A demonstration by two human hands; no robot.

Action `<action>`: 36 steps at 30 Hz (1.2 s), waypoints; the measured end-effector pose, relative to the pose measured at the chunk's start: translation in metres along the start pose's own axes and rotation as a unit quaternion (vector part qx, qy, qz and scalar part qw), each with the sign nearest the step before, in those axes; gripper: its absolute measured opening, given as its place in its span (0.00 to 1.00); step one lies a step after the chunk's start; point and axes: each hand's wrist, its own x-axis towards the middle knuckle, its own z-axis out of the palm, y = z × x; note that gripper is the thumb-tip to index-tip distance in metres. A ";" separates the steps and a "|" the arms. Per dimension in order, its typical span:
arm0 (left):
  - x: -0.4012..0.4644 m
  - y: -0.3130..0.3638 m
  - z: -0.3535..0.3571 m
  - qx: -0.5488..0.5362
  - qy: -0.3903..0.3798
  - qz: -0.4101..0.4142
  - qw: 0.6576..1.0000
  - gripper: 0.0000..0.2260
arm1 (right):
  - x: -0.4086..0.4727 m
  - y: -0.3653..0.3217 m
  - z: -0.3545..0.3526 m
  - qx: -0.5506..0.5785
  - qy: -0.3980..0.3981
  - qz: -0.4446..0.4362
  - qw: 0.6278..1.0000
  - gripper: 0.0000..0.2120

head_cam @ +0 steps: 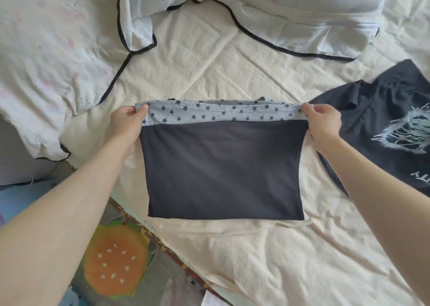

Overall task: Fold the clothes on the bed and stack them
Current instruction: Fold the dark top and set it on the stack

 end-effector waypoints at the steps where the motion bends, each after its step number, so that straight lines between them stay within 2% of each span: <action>1: -0.002 -0.001 0.000 0.015 0.005 0.001 1.000 0.11 | -0.004 0.001 0.000 -0.007 0.010 -0.008 1.000 0.20; 5: -0.034 -0.014 -0.004 0.054 0.012 0.039 0.998 0.19 | -0.040 0.018 -0.004 -0.036 0.027 -0.052 0.998 0.19; 8: -0.076 -0.041 -0.013 0.055 -0.001 0.033 0.998 0.19 | -0.084 0.051 -0.012 -0.038 0.027 -0.027 0.999 0.18; 14: -0.146 -0.109 -0.030 0.065 -0.102 -0.081 0.989 0.19 | -0.154 0.117 -0.033 -0.086 -0.097 0.058 0.990 0.20; 16: -0.154 -0.116 -0.033 0.050 -0.149 -0.116 0.981 0.20 | -0.159 0.124 -0.039 -0.043 -0.149 0.091 0.984 0.16; 19: -0.158 -0.114 -0.036 -0.055 -0.170 -0.163 0.970 0.17 | -0.157 0.120 -0.046 0.065 -0.185 0.174 0.965 0.10; 22: -0.164 -0.109 -0.041 -0.132 -0.152 -0.182 0.962 0.10 | -0.157 0.114 -0.053 0.132 -0.183 0.230 0.947 0.06; 26: -0.178 -0.110 -0.054 -0.187 -0.137 -0.193 0.953 0.07 | -0.172 0.110 -0.062 0.205 -0.163 0.260 0.929 0.02; 31: -0.204 -0.133 -0.071 -0.185 -0.145 -0.208 0.950 0.08 | -0.208 0.136 -0.079 0.193 -0.143 0.270 0.932 0.01; 36: -0.234 -0.166 -0.085 -0.169 -0.157 -0.222 0.947 0.04 | -0.243 0.176 -0.086 0.181 -0.120 0.281 0.935 0.03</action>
